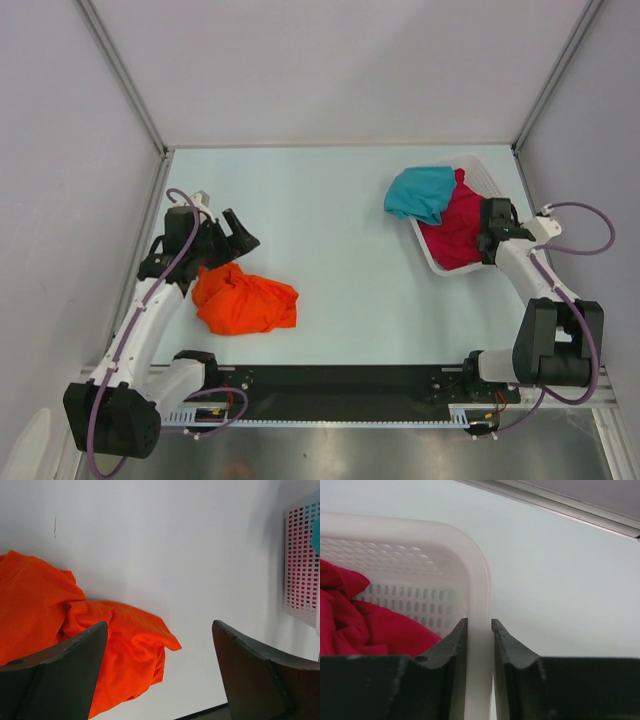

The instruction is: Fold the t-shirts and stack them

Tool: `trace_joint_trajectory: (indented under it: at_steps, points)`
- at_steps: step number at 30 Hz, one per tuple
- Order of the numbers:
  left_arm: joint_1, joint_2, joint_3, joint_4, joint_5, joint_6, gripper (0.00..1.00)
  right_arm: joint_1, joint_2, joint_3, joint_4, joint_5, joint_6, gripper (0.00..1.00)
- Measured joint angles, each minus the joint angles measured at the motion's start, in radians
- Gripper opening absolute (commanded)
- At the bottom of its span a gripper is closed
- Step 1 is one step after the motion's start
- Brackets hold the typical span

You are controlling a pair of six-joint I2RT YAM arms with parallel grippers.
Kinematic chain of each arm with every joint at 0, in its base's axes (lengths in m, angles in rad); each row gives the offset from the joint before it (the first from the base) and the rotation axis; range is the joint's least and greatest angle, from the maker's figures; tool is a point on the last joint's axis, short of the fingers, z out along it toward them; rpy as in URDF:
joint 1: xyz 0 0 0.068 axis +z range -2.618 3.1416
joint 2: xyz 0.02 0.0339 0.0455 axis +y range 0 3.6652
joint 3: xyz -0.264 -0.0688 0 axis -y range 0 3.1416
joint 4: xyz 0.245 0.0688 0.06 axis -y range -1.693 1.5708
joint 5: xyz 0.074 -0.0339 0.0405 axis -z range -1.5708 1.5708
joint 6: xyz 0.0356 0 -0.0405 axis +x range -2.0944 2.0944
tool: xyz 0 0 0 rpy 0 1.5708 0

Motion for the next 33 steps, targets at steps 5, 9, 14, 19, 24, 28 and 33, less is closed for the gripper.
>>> trace_joint_trajectory:
  at_steps: [5, 9, 14, 19, 24, 28, 33]
  points:
    - [0.000, 0.027, 0.000, 0.008, 0.007, 0.007, 0.90, 0.066, 0.001, 0.015, -0.038, 0.018, -0.113, 0.52]
    - [0.000, 0.053, 0.000, 0.011, 0.021, 0.009, 0.90, 0.150, -0.003, 0.079, -0.083, 0.077, -0.174, 0.57]
    - [0.000, 0.064, 0.000, 0.017, 0.031, 0.016, 0.90, 0.232, -0.039, 0.169, -0.113, 0.149, -0.226, 0.57]
    - [0.000, 0.064, 0.000, 0.023, 0.032, 0.016, 0.90, 0.324, -0.071, 0.217, -0.139, 0.193, -0.245, 0.57]
    - [0.000, 0.064, 0.000, 0.023, 0.033, 0.016, 0.90, 0.457, -0.075, 0.238, -0.177, 0.207, -0.249, 0.58]
    - [0.000, 0.064, 0.000, 0.023, 0.032, 0.016, 0.90, 0.544, -0.056, 0.271, -0.206, 0.212, -0.238, 0.58]
    - [0.000, 0.054, 0.000, 0.023, 0.031, 0.016, 0.90, 0.619, -0.027, 0.303, -0.222, 0.224, -0.233, 0.58]
